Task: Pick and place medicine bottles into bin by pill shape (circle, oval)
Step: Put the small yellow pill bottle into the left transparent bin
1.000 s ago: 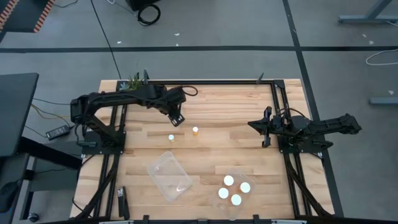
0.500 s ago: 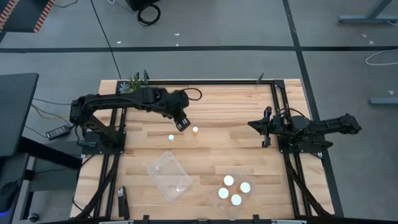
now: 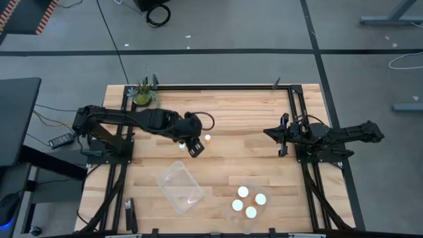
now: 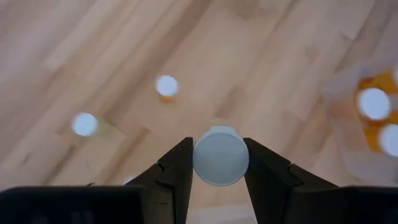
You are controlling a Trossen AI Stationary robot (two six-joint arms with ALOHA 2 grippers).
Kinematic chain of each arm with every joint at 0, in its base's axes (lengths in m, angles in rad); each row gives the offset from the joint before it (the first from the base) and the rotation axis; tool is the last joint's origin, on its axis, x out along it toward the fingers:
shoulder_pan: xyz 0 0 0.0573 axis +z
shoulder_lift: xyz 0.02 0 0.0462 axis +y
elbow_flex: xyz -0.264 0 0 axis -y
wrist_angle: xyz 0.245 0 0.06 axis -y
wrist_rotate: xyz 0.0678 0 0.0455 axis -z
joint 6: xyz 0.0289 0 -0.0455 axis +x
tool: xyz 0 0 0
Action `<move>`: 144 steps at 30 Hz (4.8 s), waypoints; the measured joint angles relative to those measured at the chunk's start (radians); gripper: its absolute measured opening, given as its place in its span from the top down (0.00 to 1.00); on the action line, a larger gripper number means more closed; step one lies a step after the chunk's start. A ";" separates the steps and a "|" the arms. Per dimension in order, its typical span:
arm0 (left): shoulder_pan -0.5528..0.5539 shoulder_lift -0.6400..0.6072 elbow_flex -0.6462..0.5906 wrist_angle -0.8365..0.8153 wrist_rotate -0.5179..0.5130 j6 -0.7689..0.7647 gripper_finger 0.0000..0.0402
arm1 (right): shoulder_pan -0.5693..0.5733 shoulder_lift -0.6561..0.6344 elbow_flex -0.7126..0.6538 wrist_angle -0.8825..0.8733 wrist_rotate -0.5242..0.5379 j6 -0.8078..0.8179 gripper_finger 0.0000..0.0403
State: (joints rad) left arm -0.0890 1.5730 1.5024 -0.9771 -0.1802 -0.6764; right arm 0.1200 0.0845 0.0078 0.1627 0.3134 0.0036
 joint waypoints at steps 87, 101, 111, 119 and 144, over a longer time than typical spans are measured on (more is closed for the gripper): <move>-0.420 0.410 -0.004 0.118 0.065 -0.281 0.55 | 0.000 0.010 0.000 -0.052 0.000 0.000 0.95; -0.420 0.410 -0.004 0.045 0.147 -0.313 0.41 | 0.000 0.010 0.000 -0.052 0.000 0.000 0.95; -0.397 0.410 -0.004 -0.036 0.245 -0.307 0.44 | 0.000 0.010 0.000 -0.052 0.000 0.000 0.95; -0.375 0.409 0.016 -0.135 0.257 -0.261 0.48 | 0.000 0.010 0.000 -0.052 0.000 0.000 0.95; -0.161 0.406 0.207 -0.451 -0.026 -0.075 0.56 | 0.000 0.010 0.000 -0.052 0.000 0.000 0.95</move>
State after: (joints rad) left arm -0.2502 1.9793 1.7096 -1.4286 -0.2065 -0.7511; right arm 0.1200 0.0940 0.0078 0.1104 0.3134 0.0036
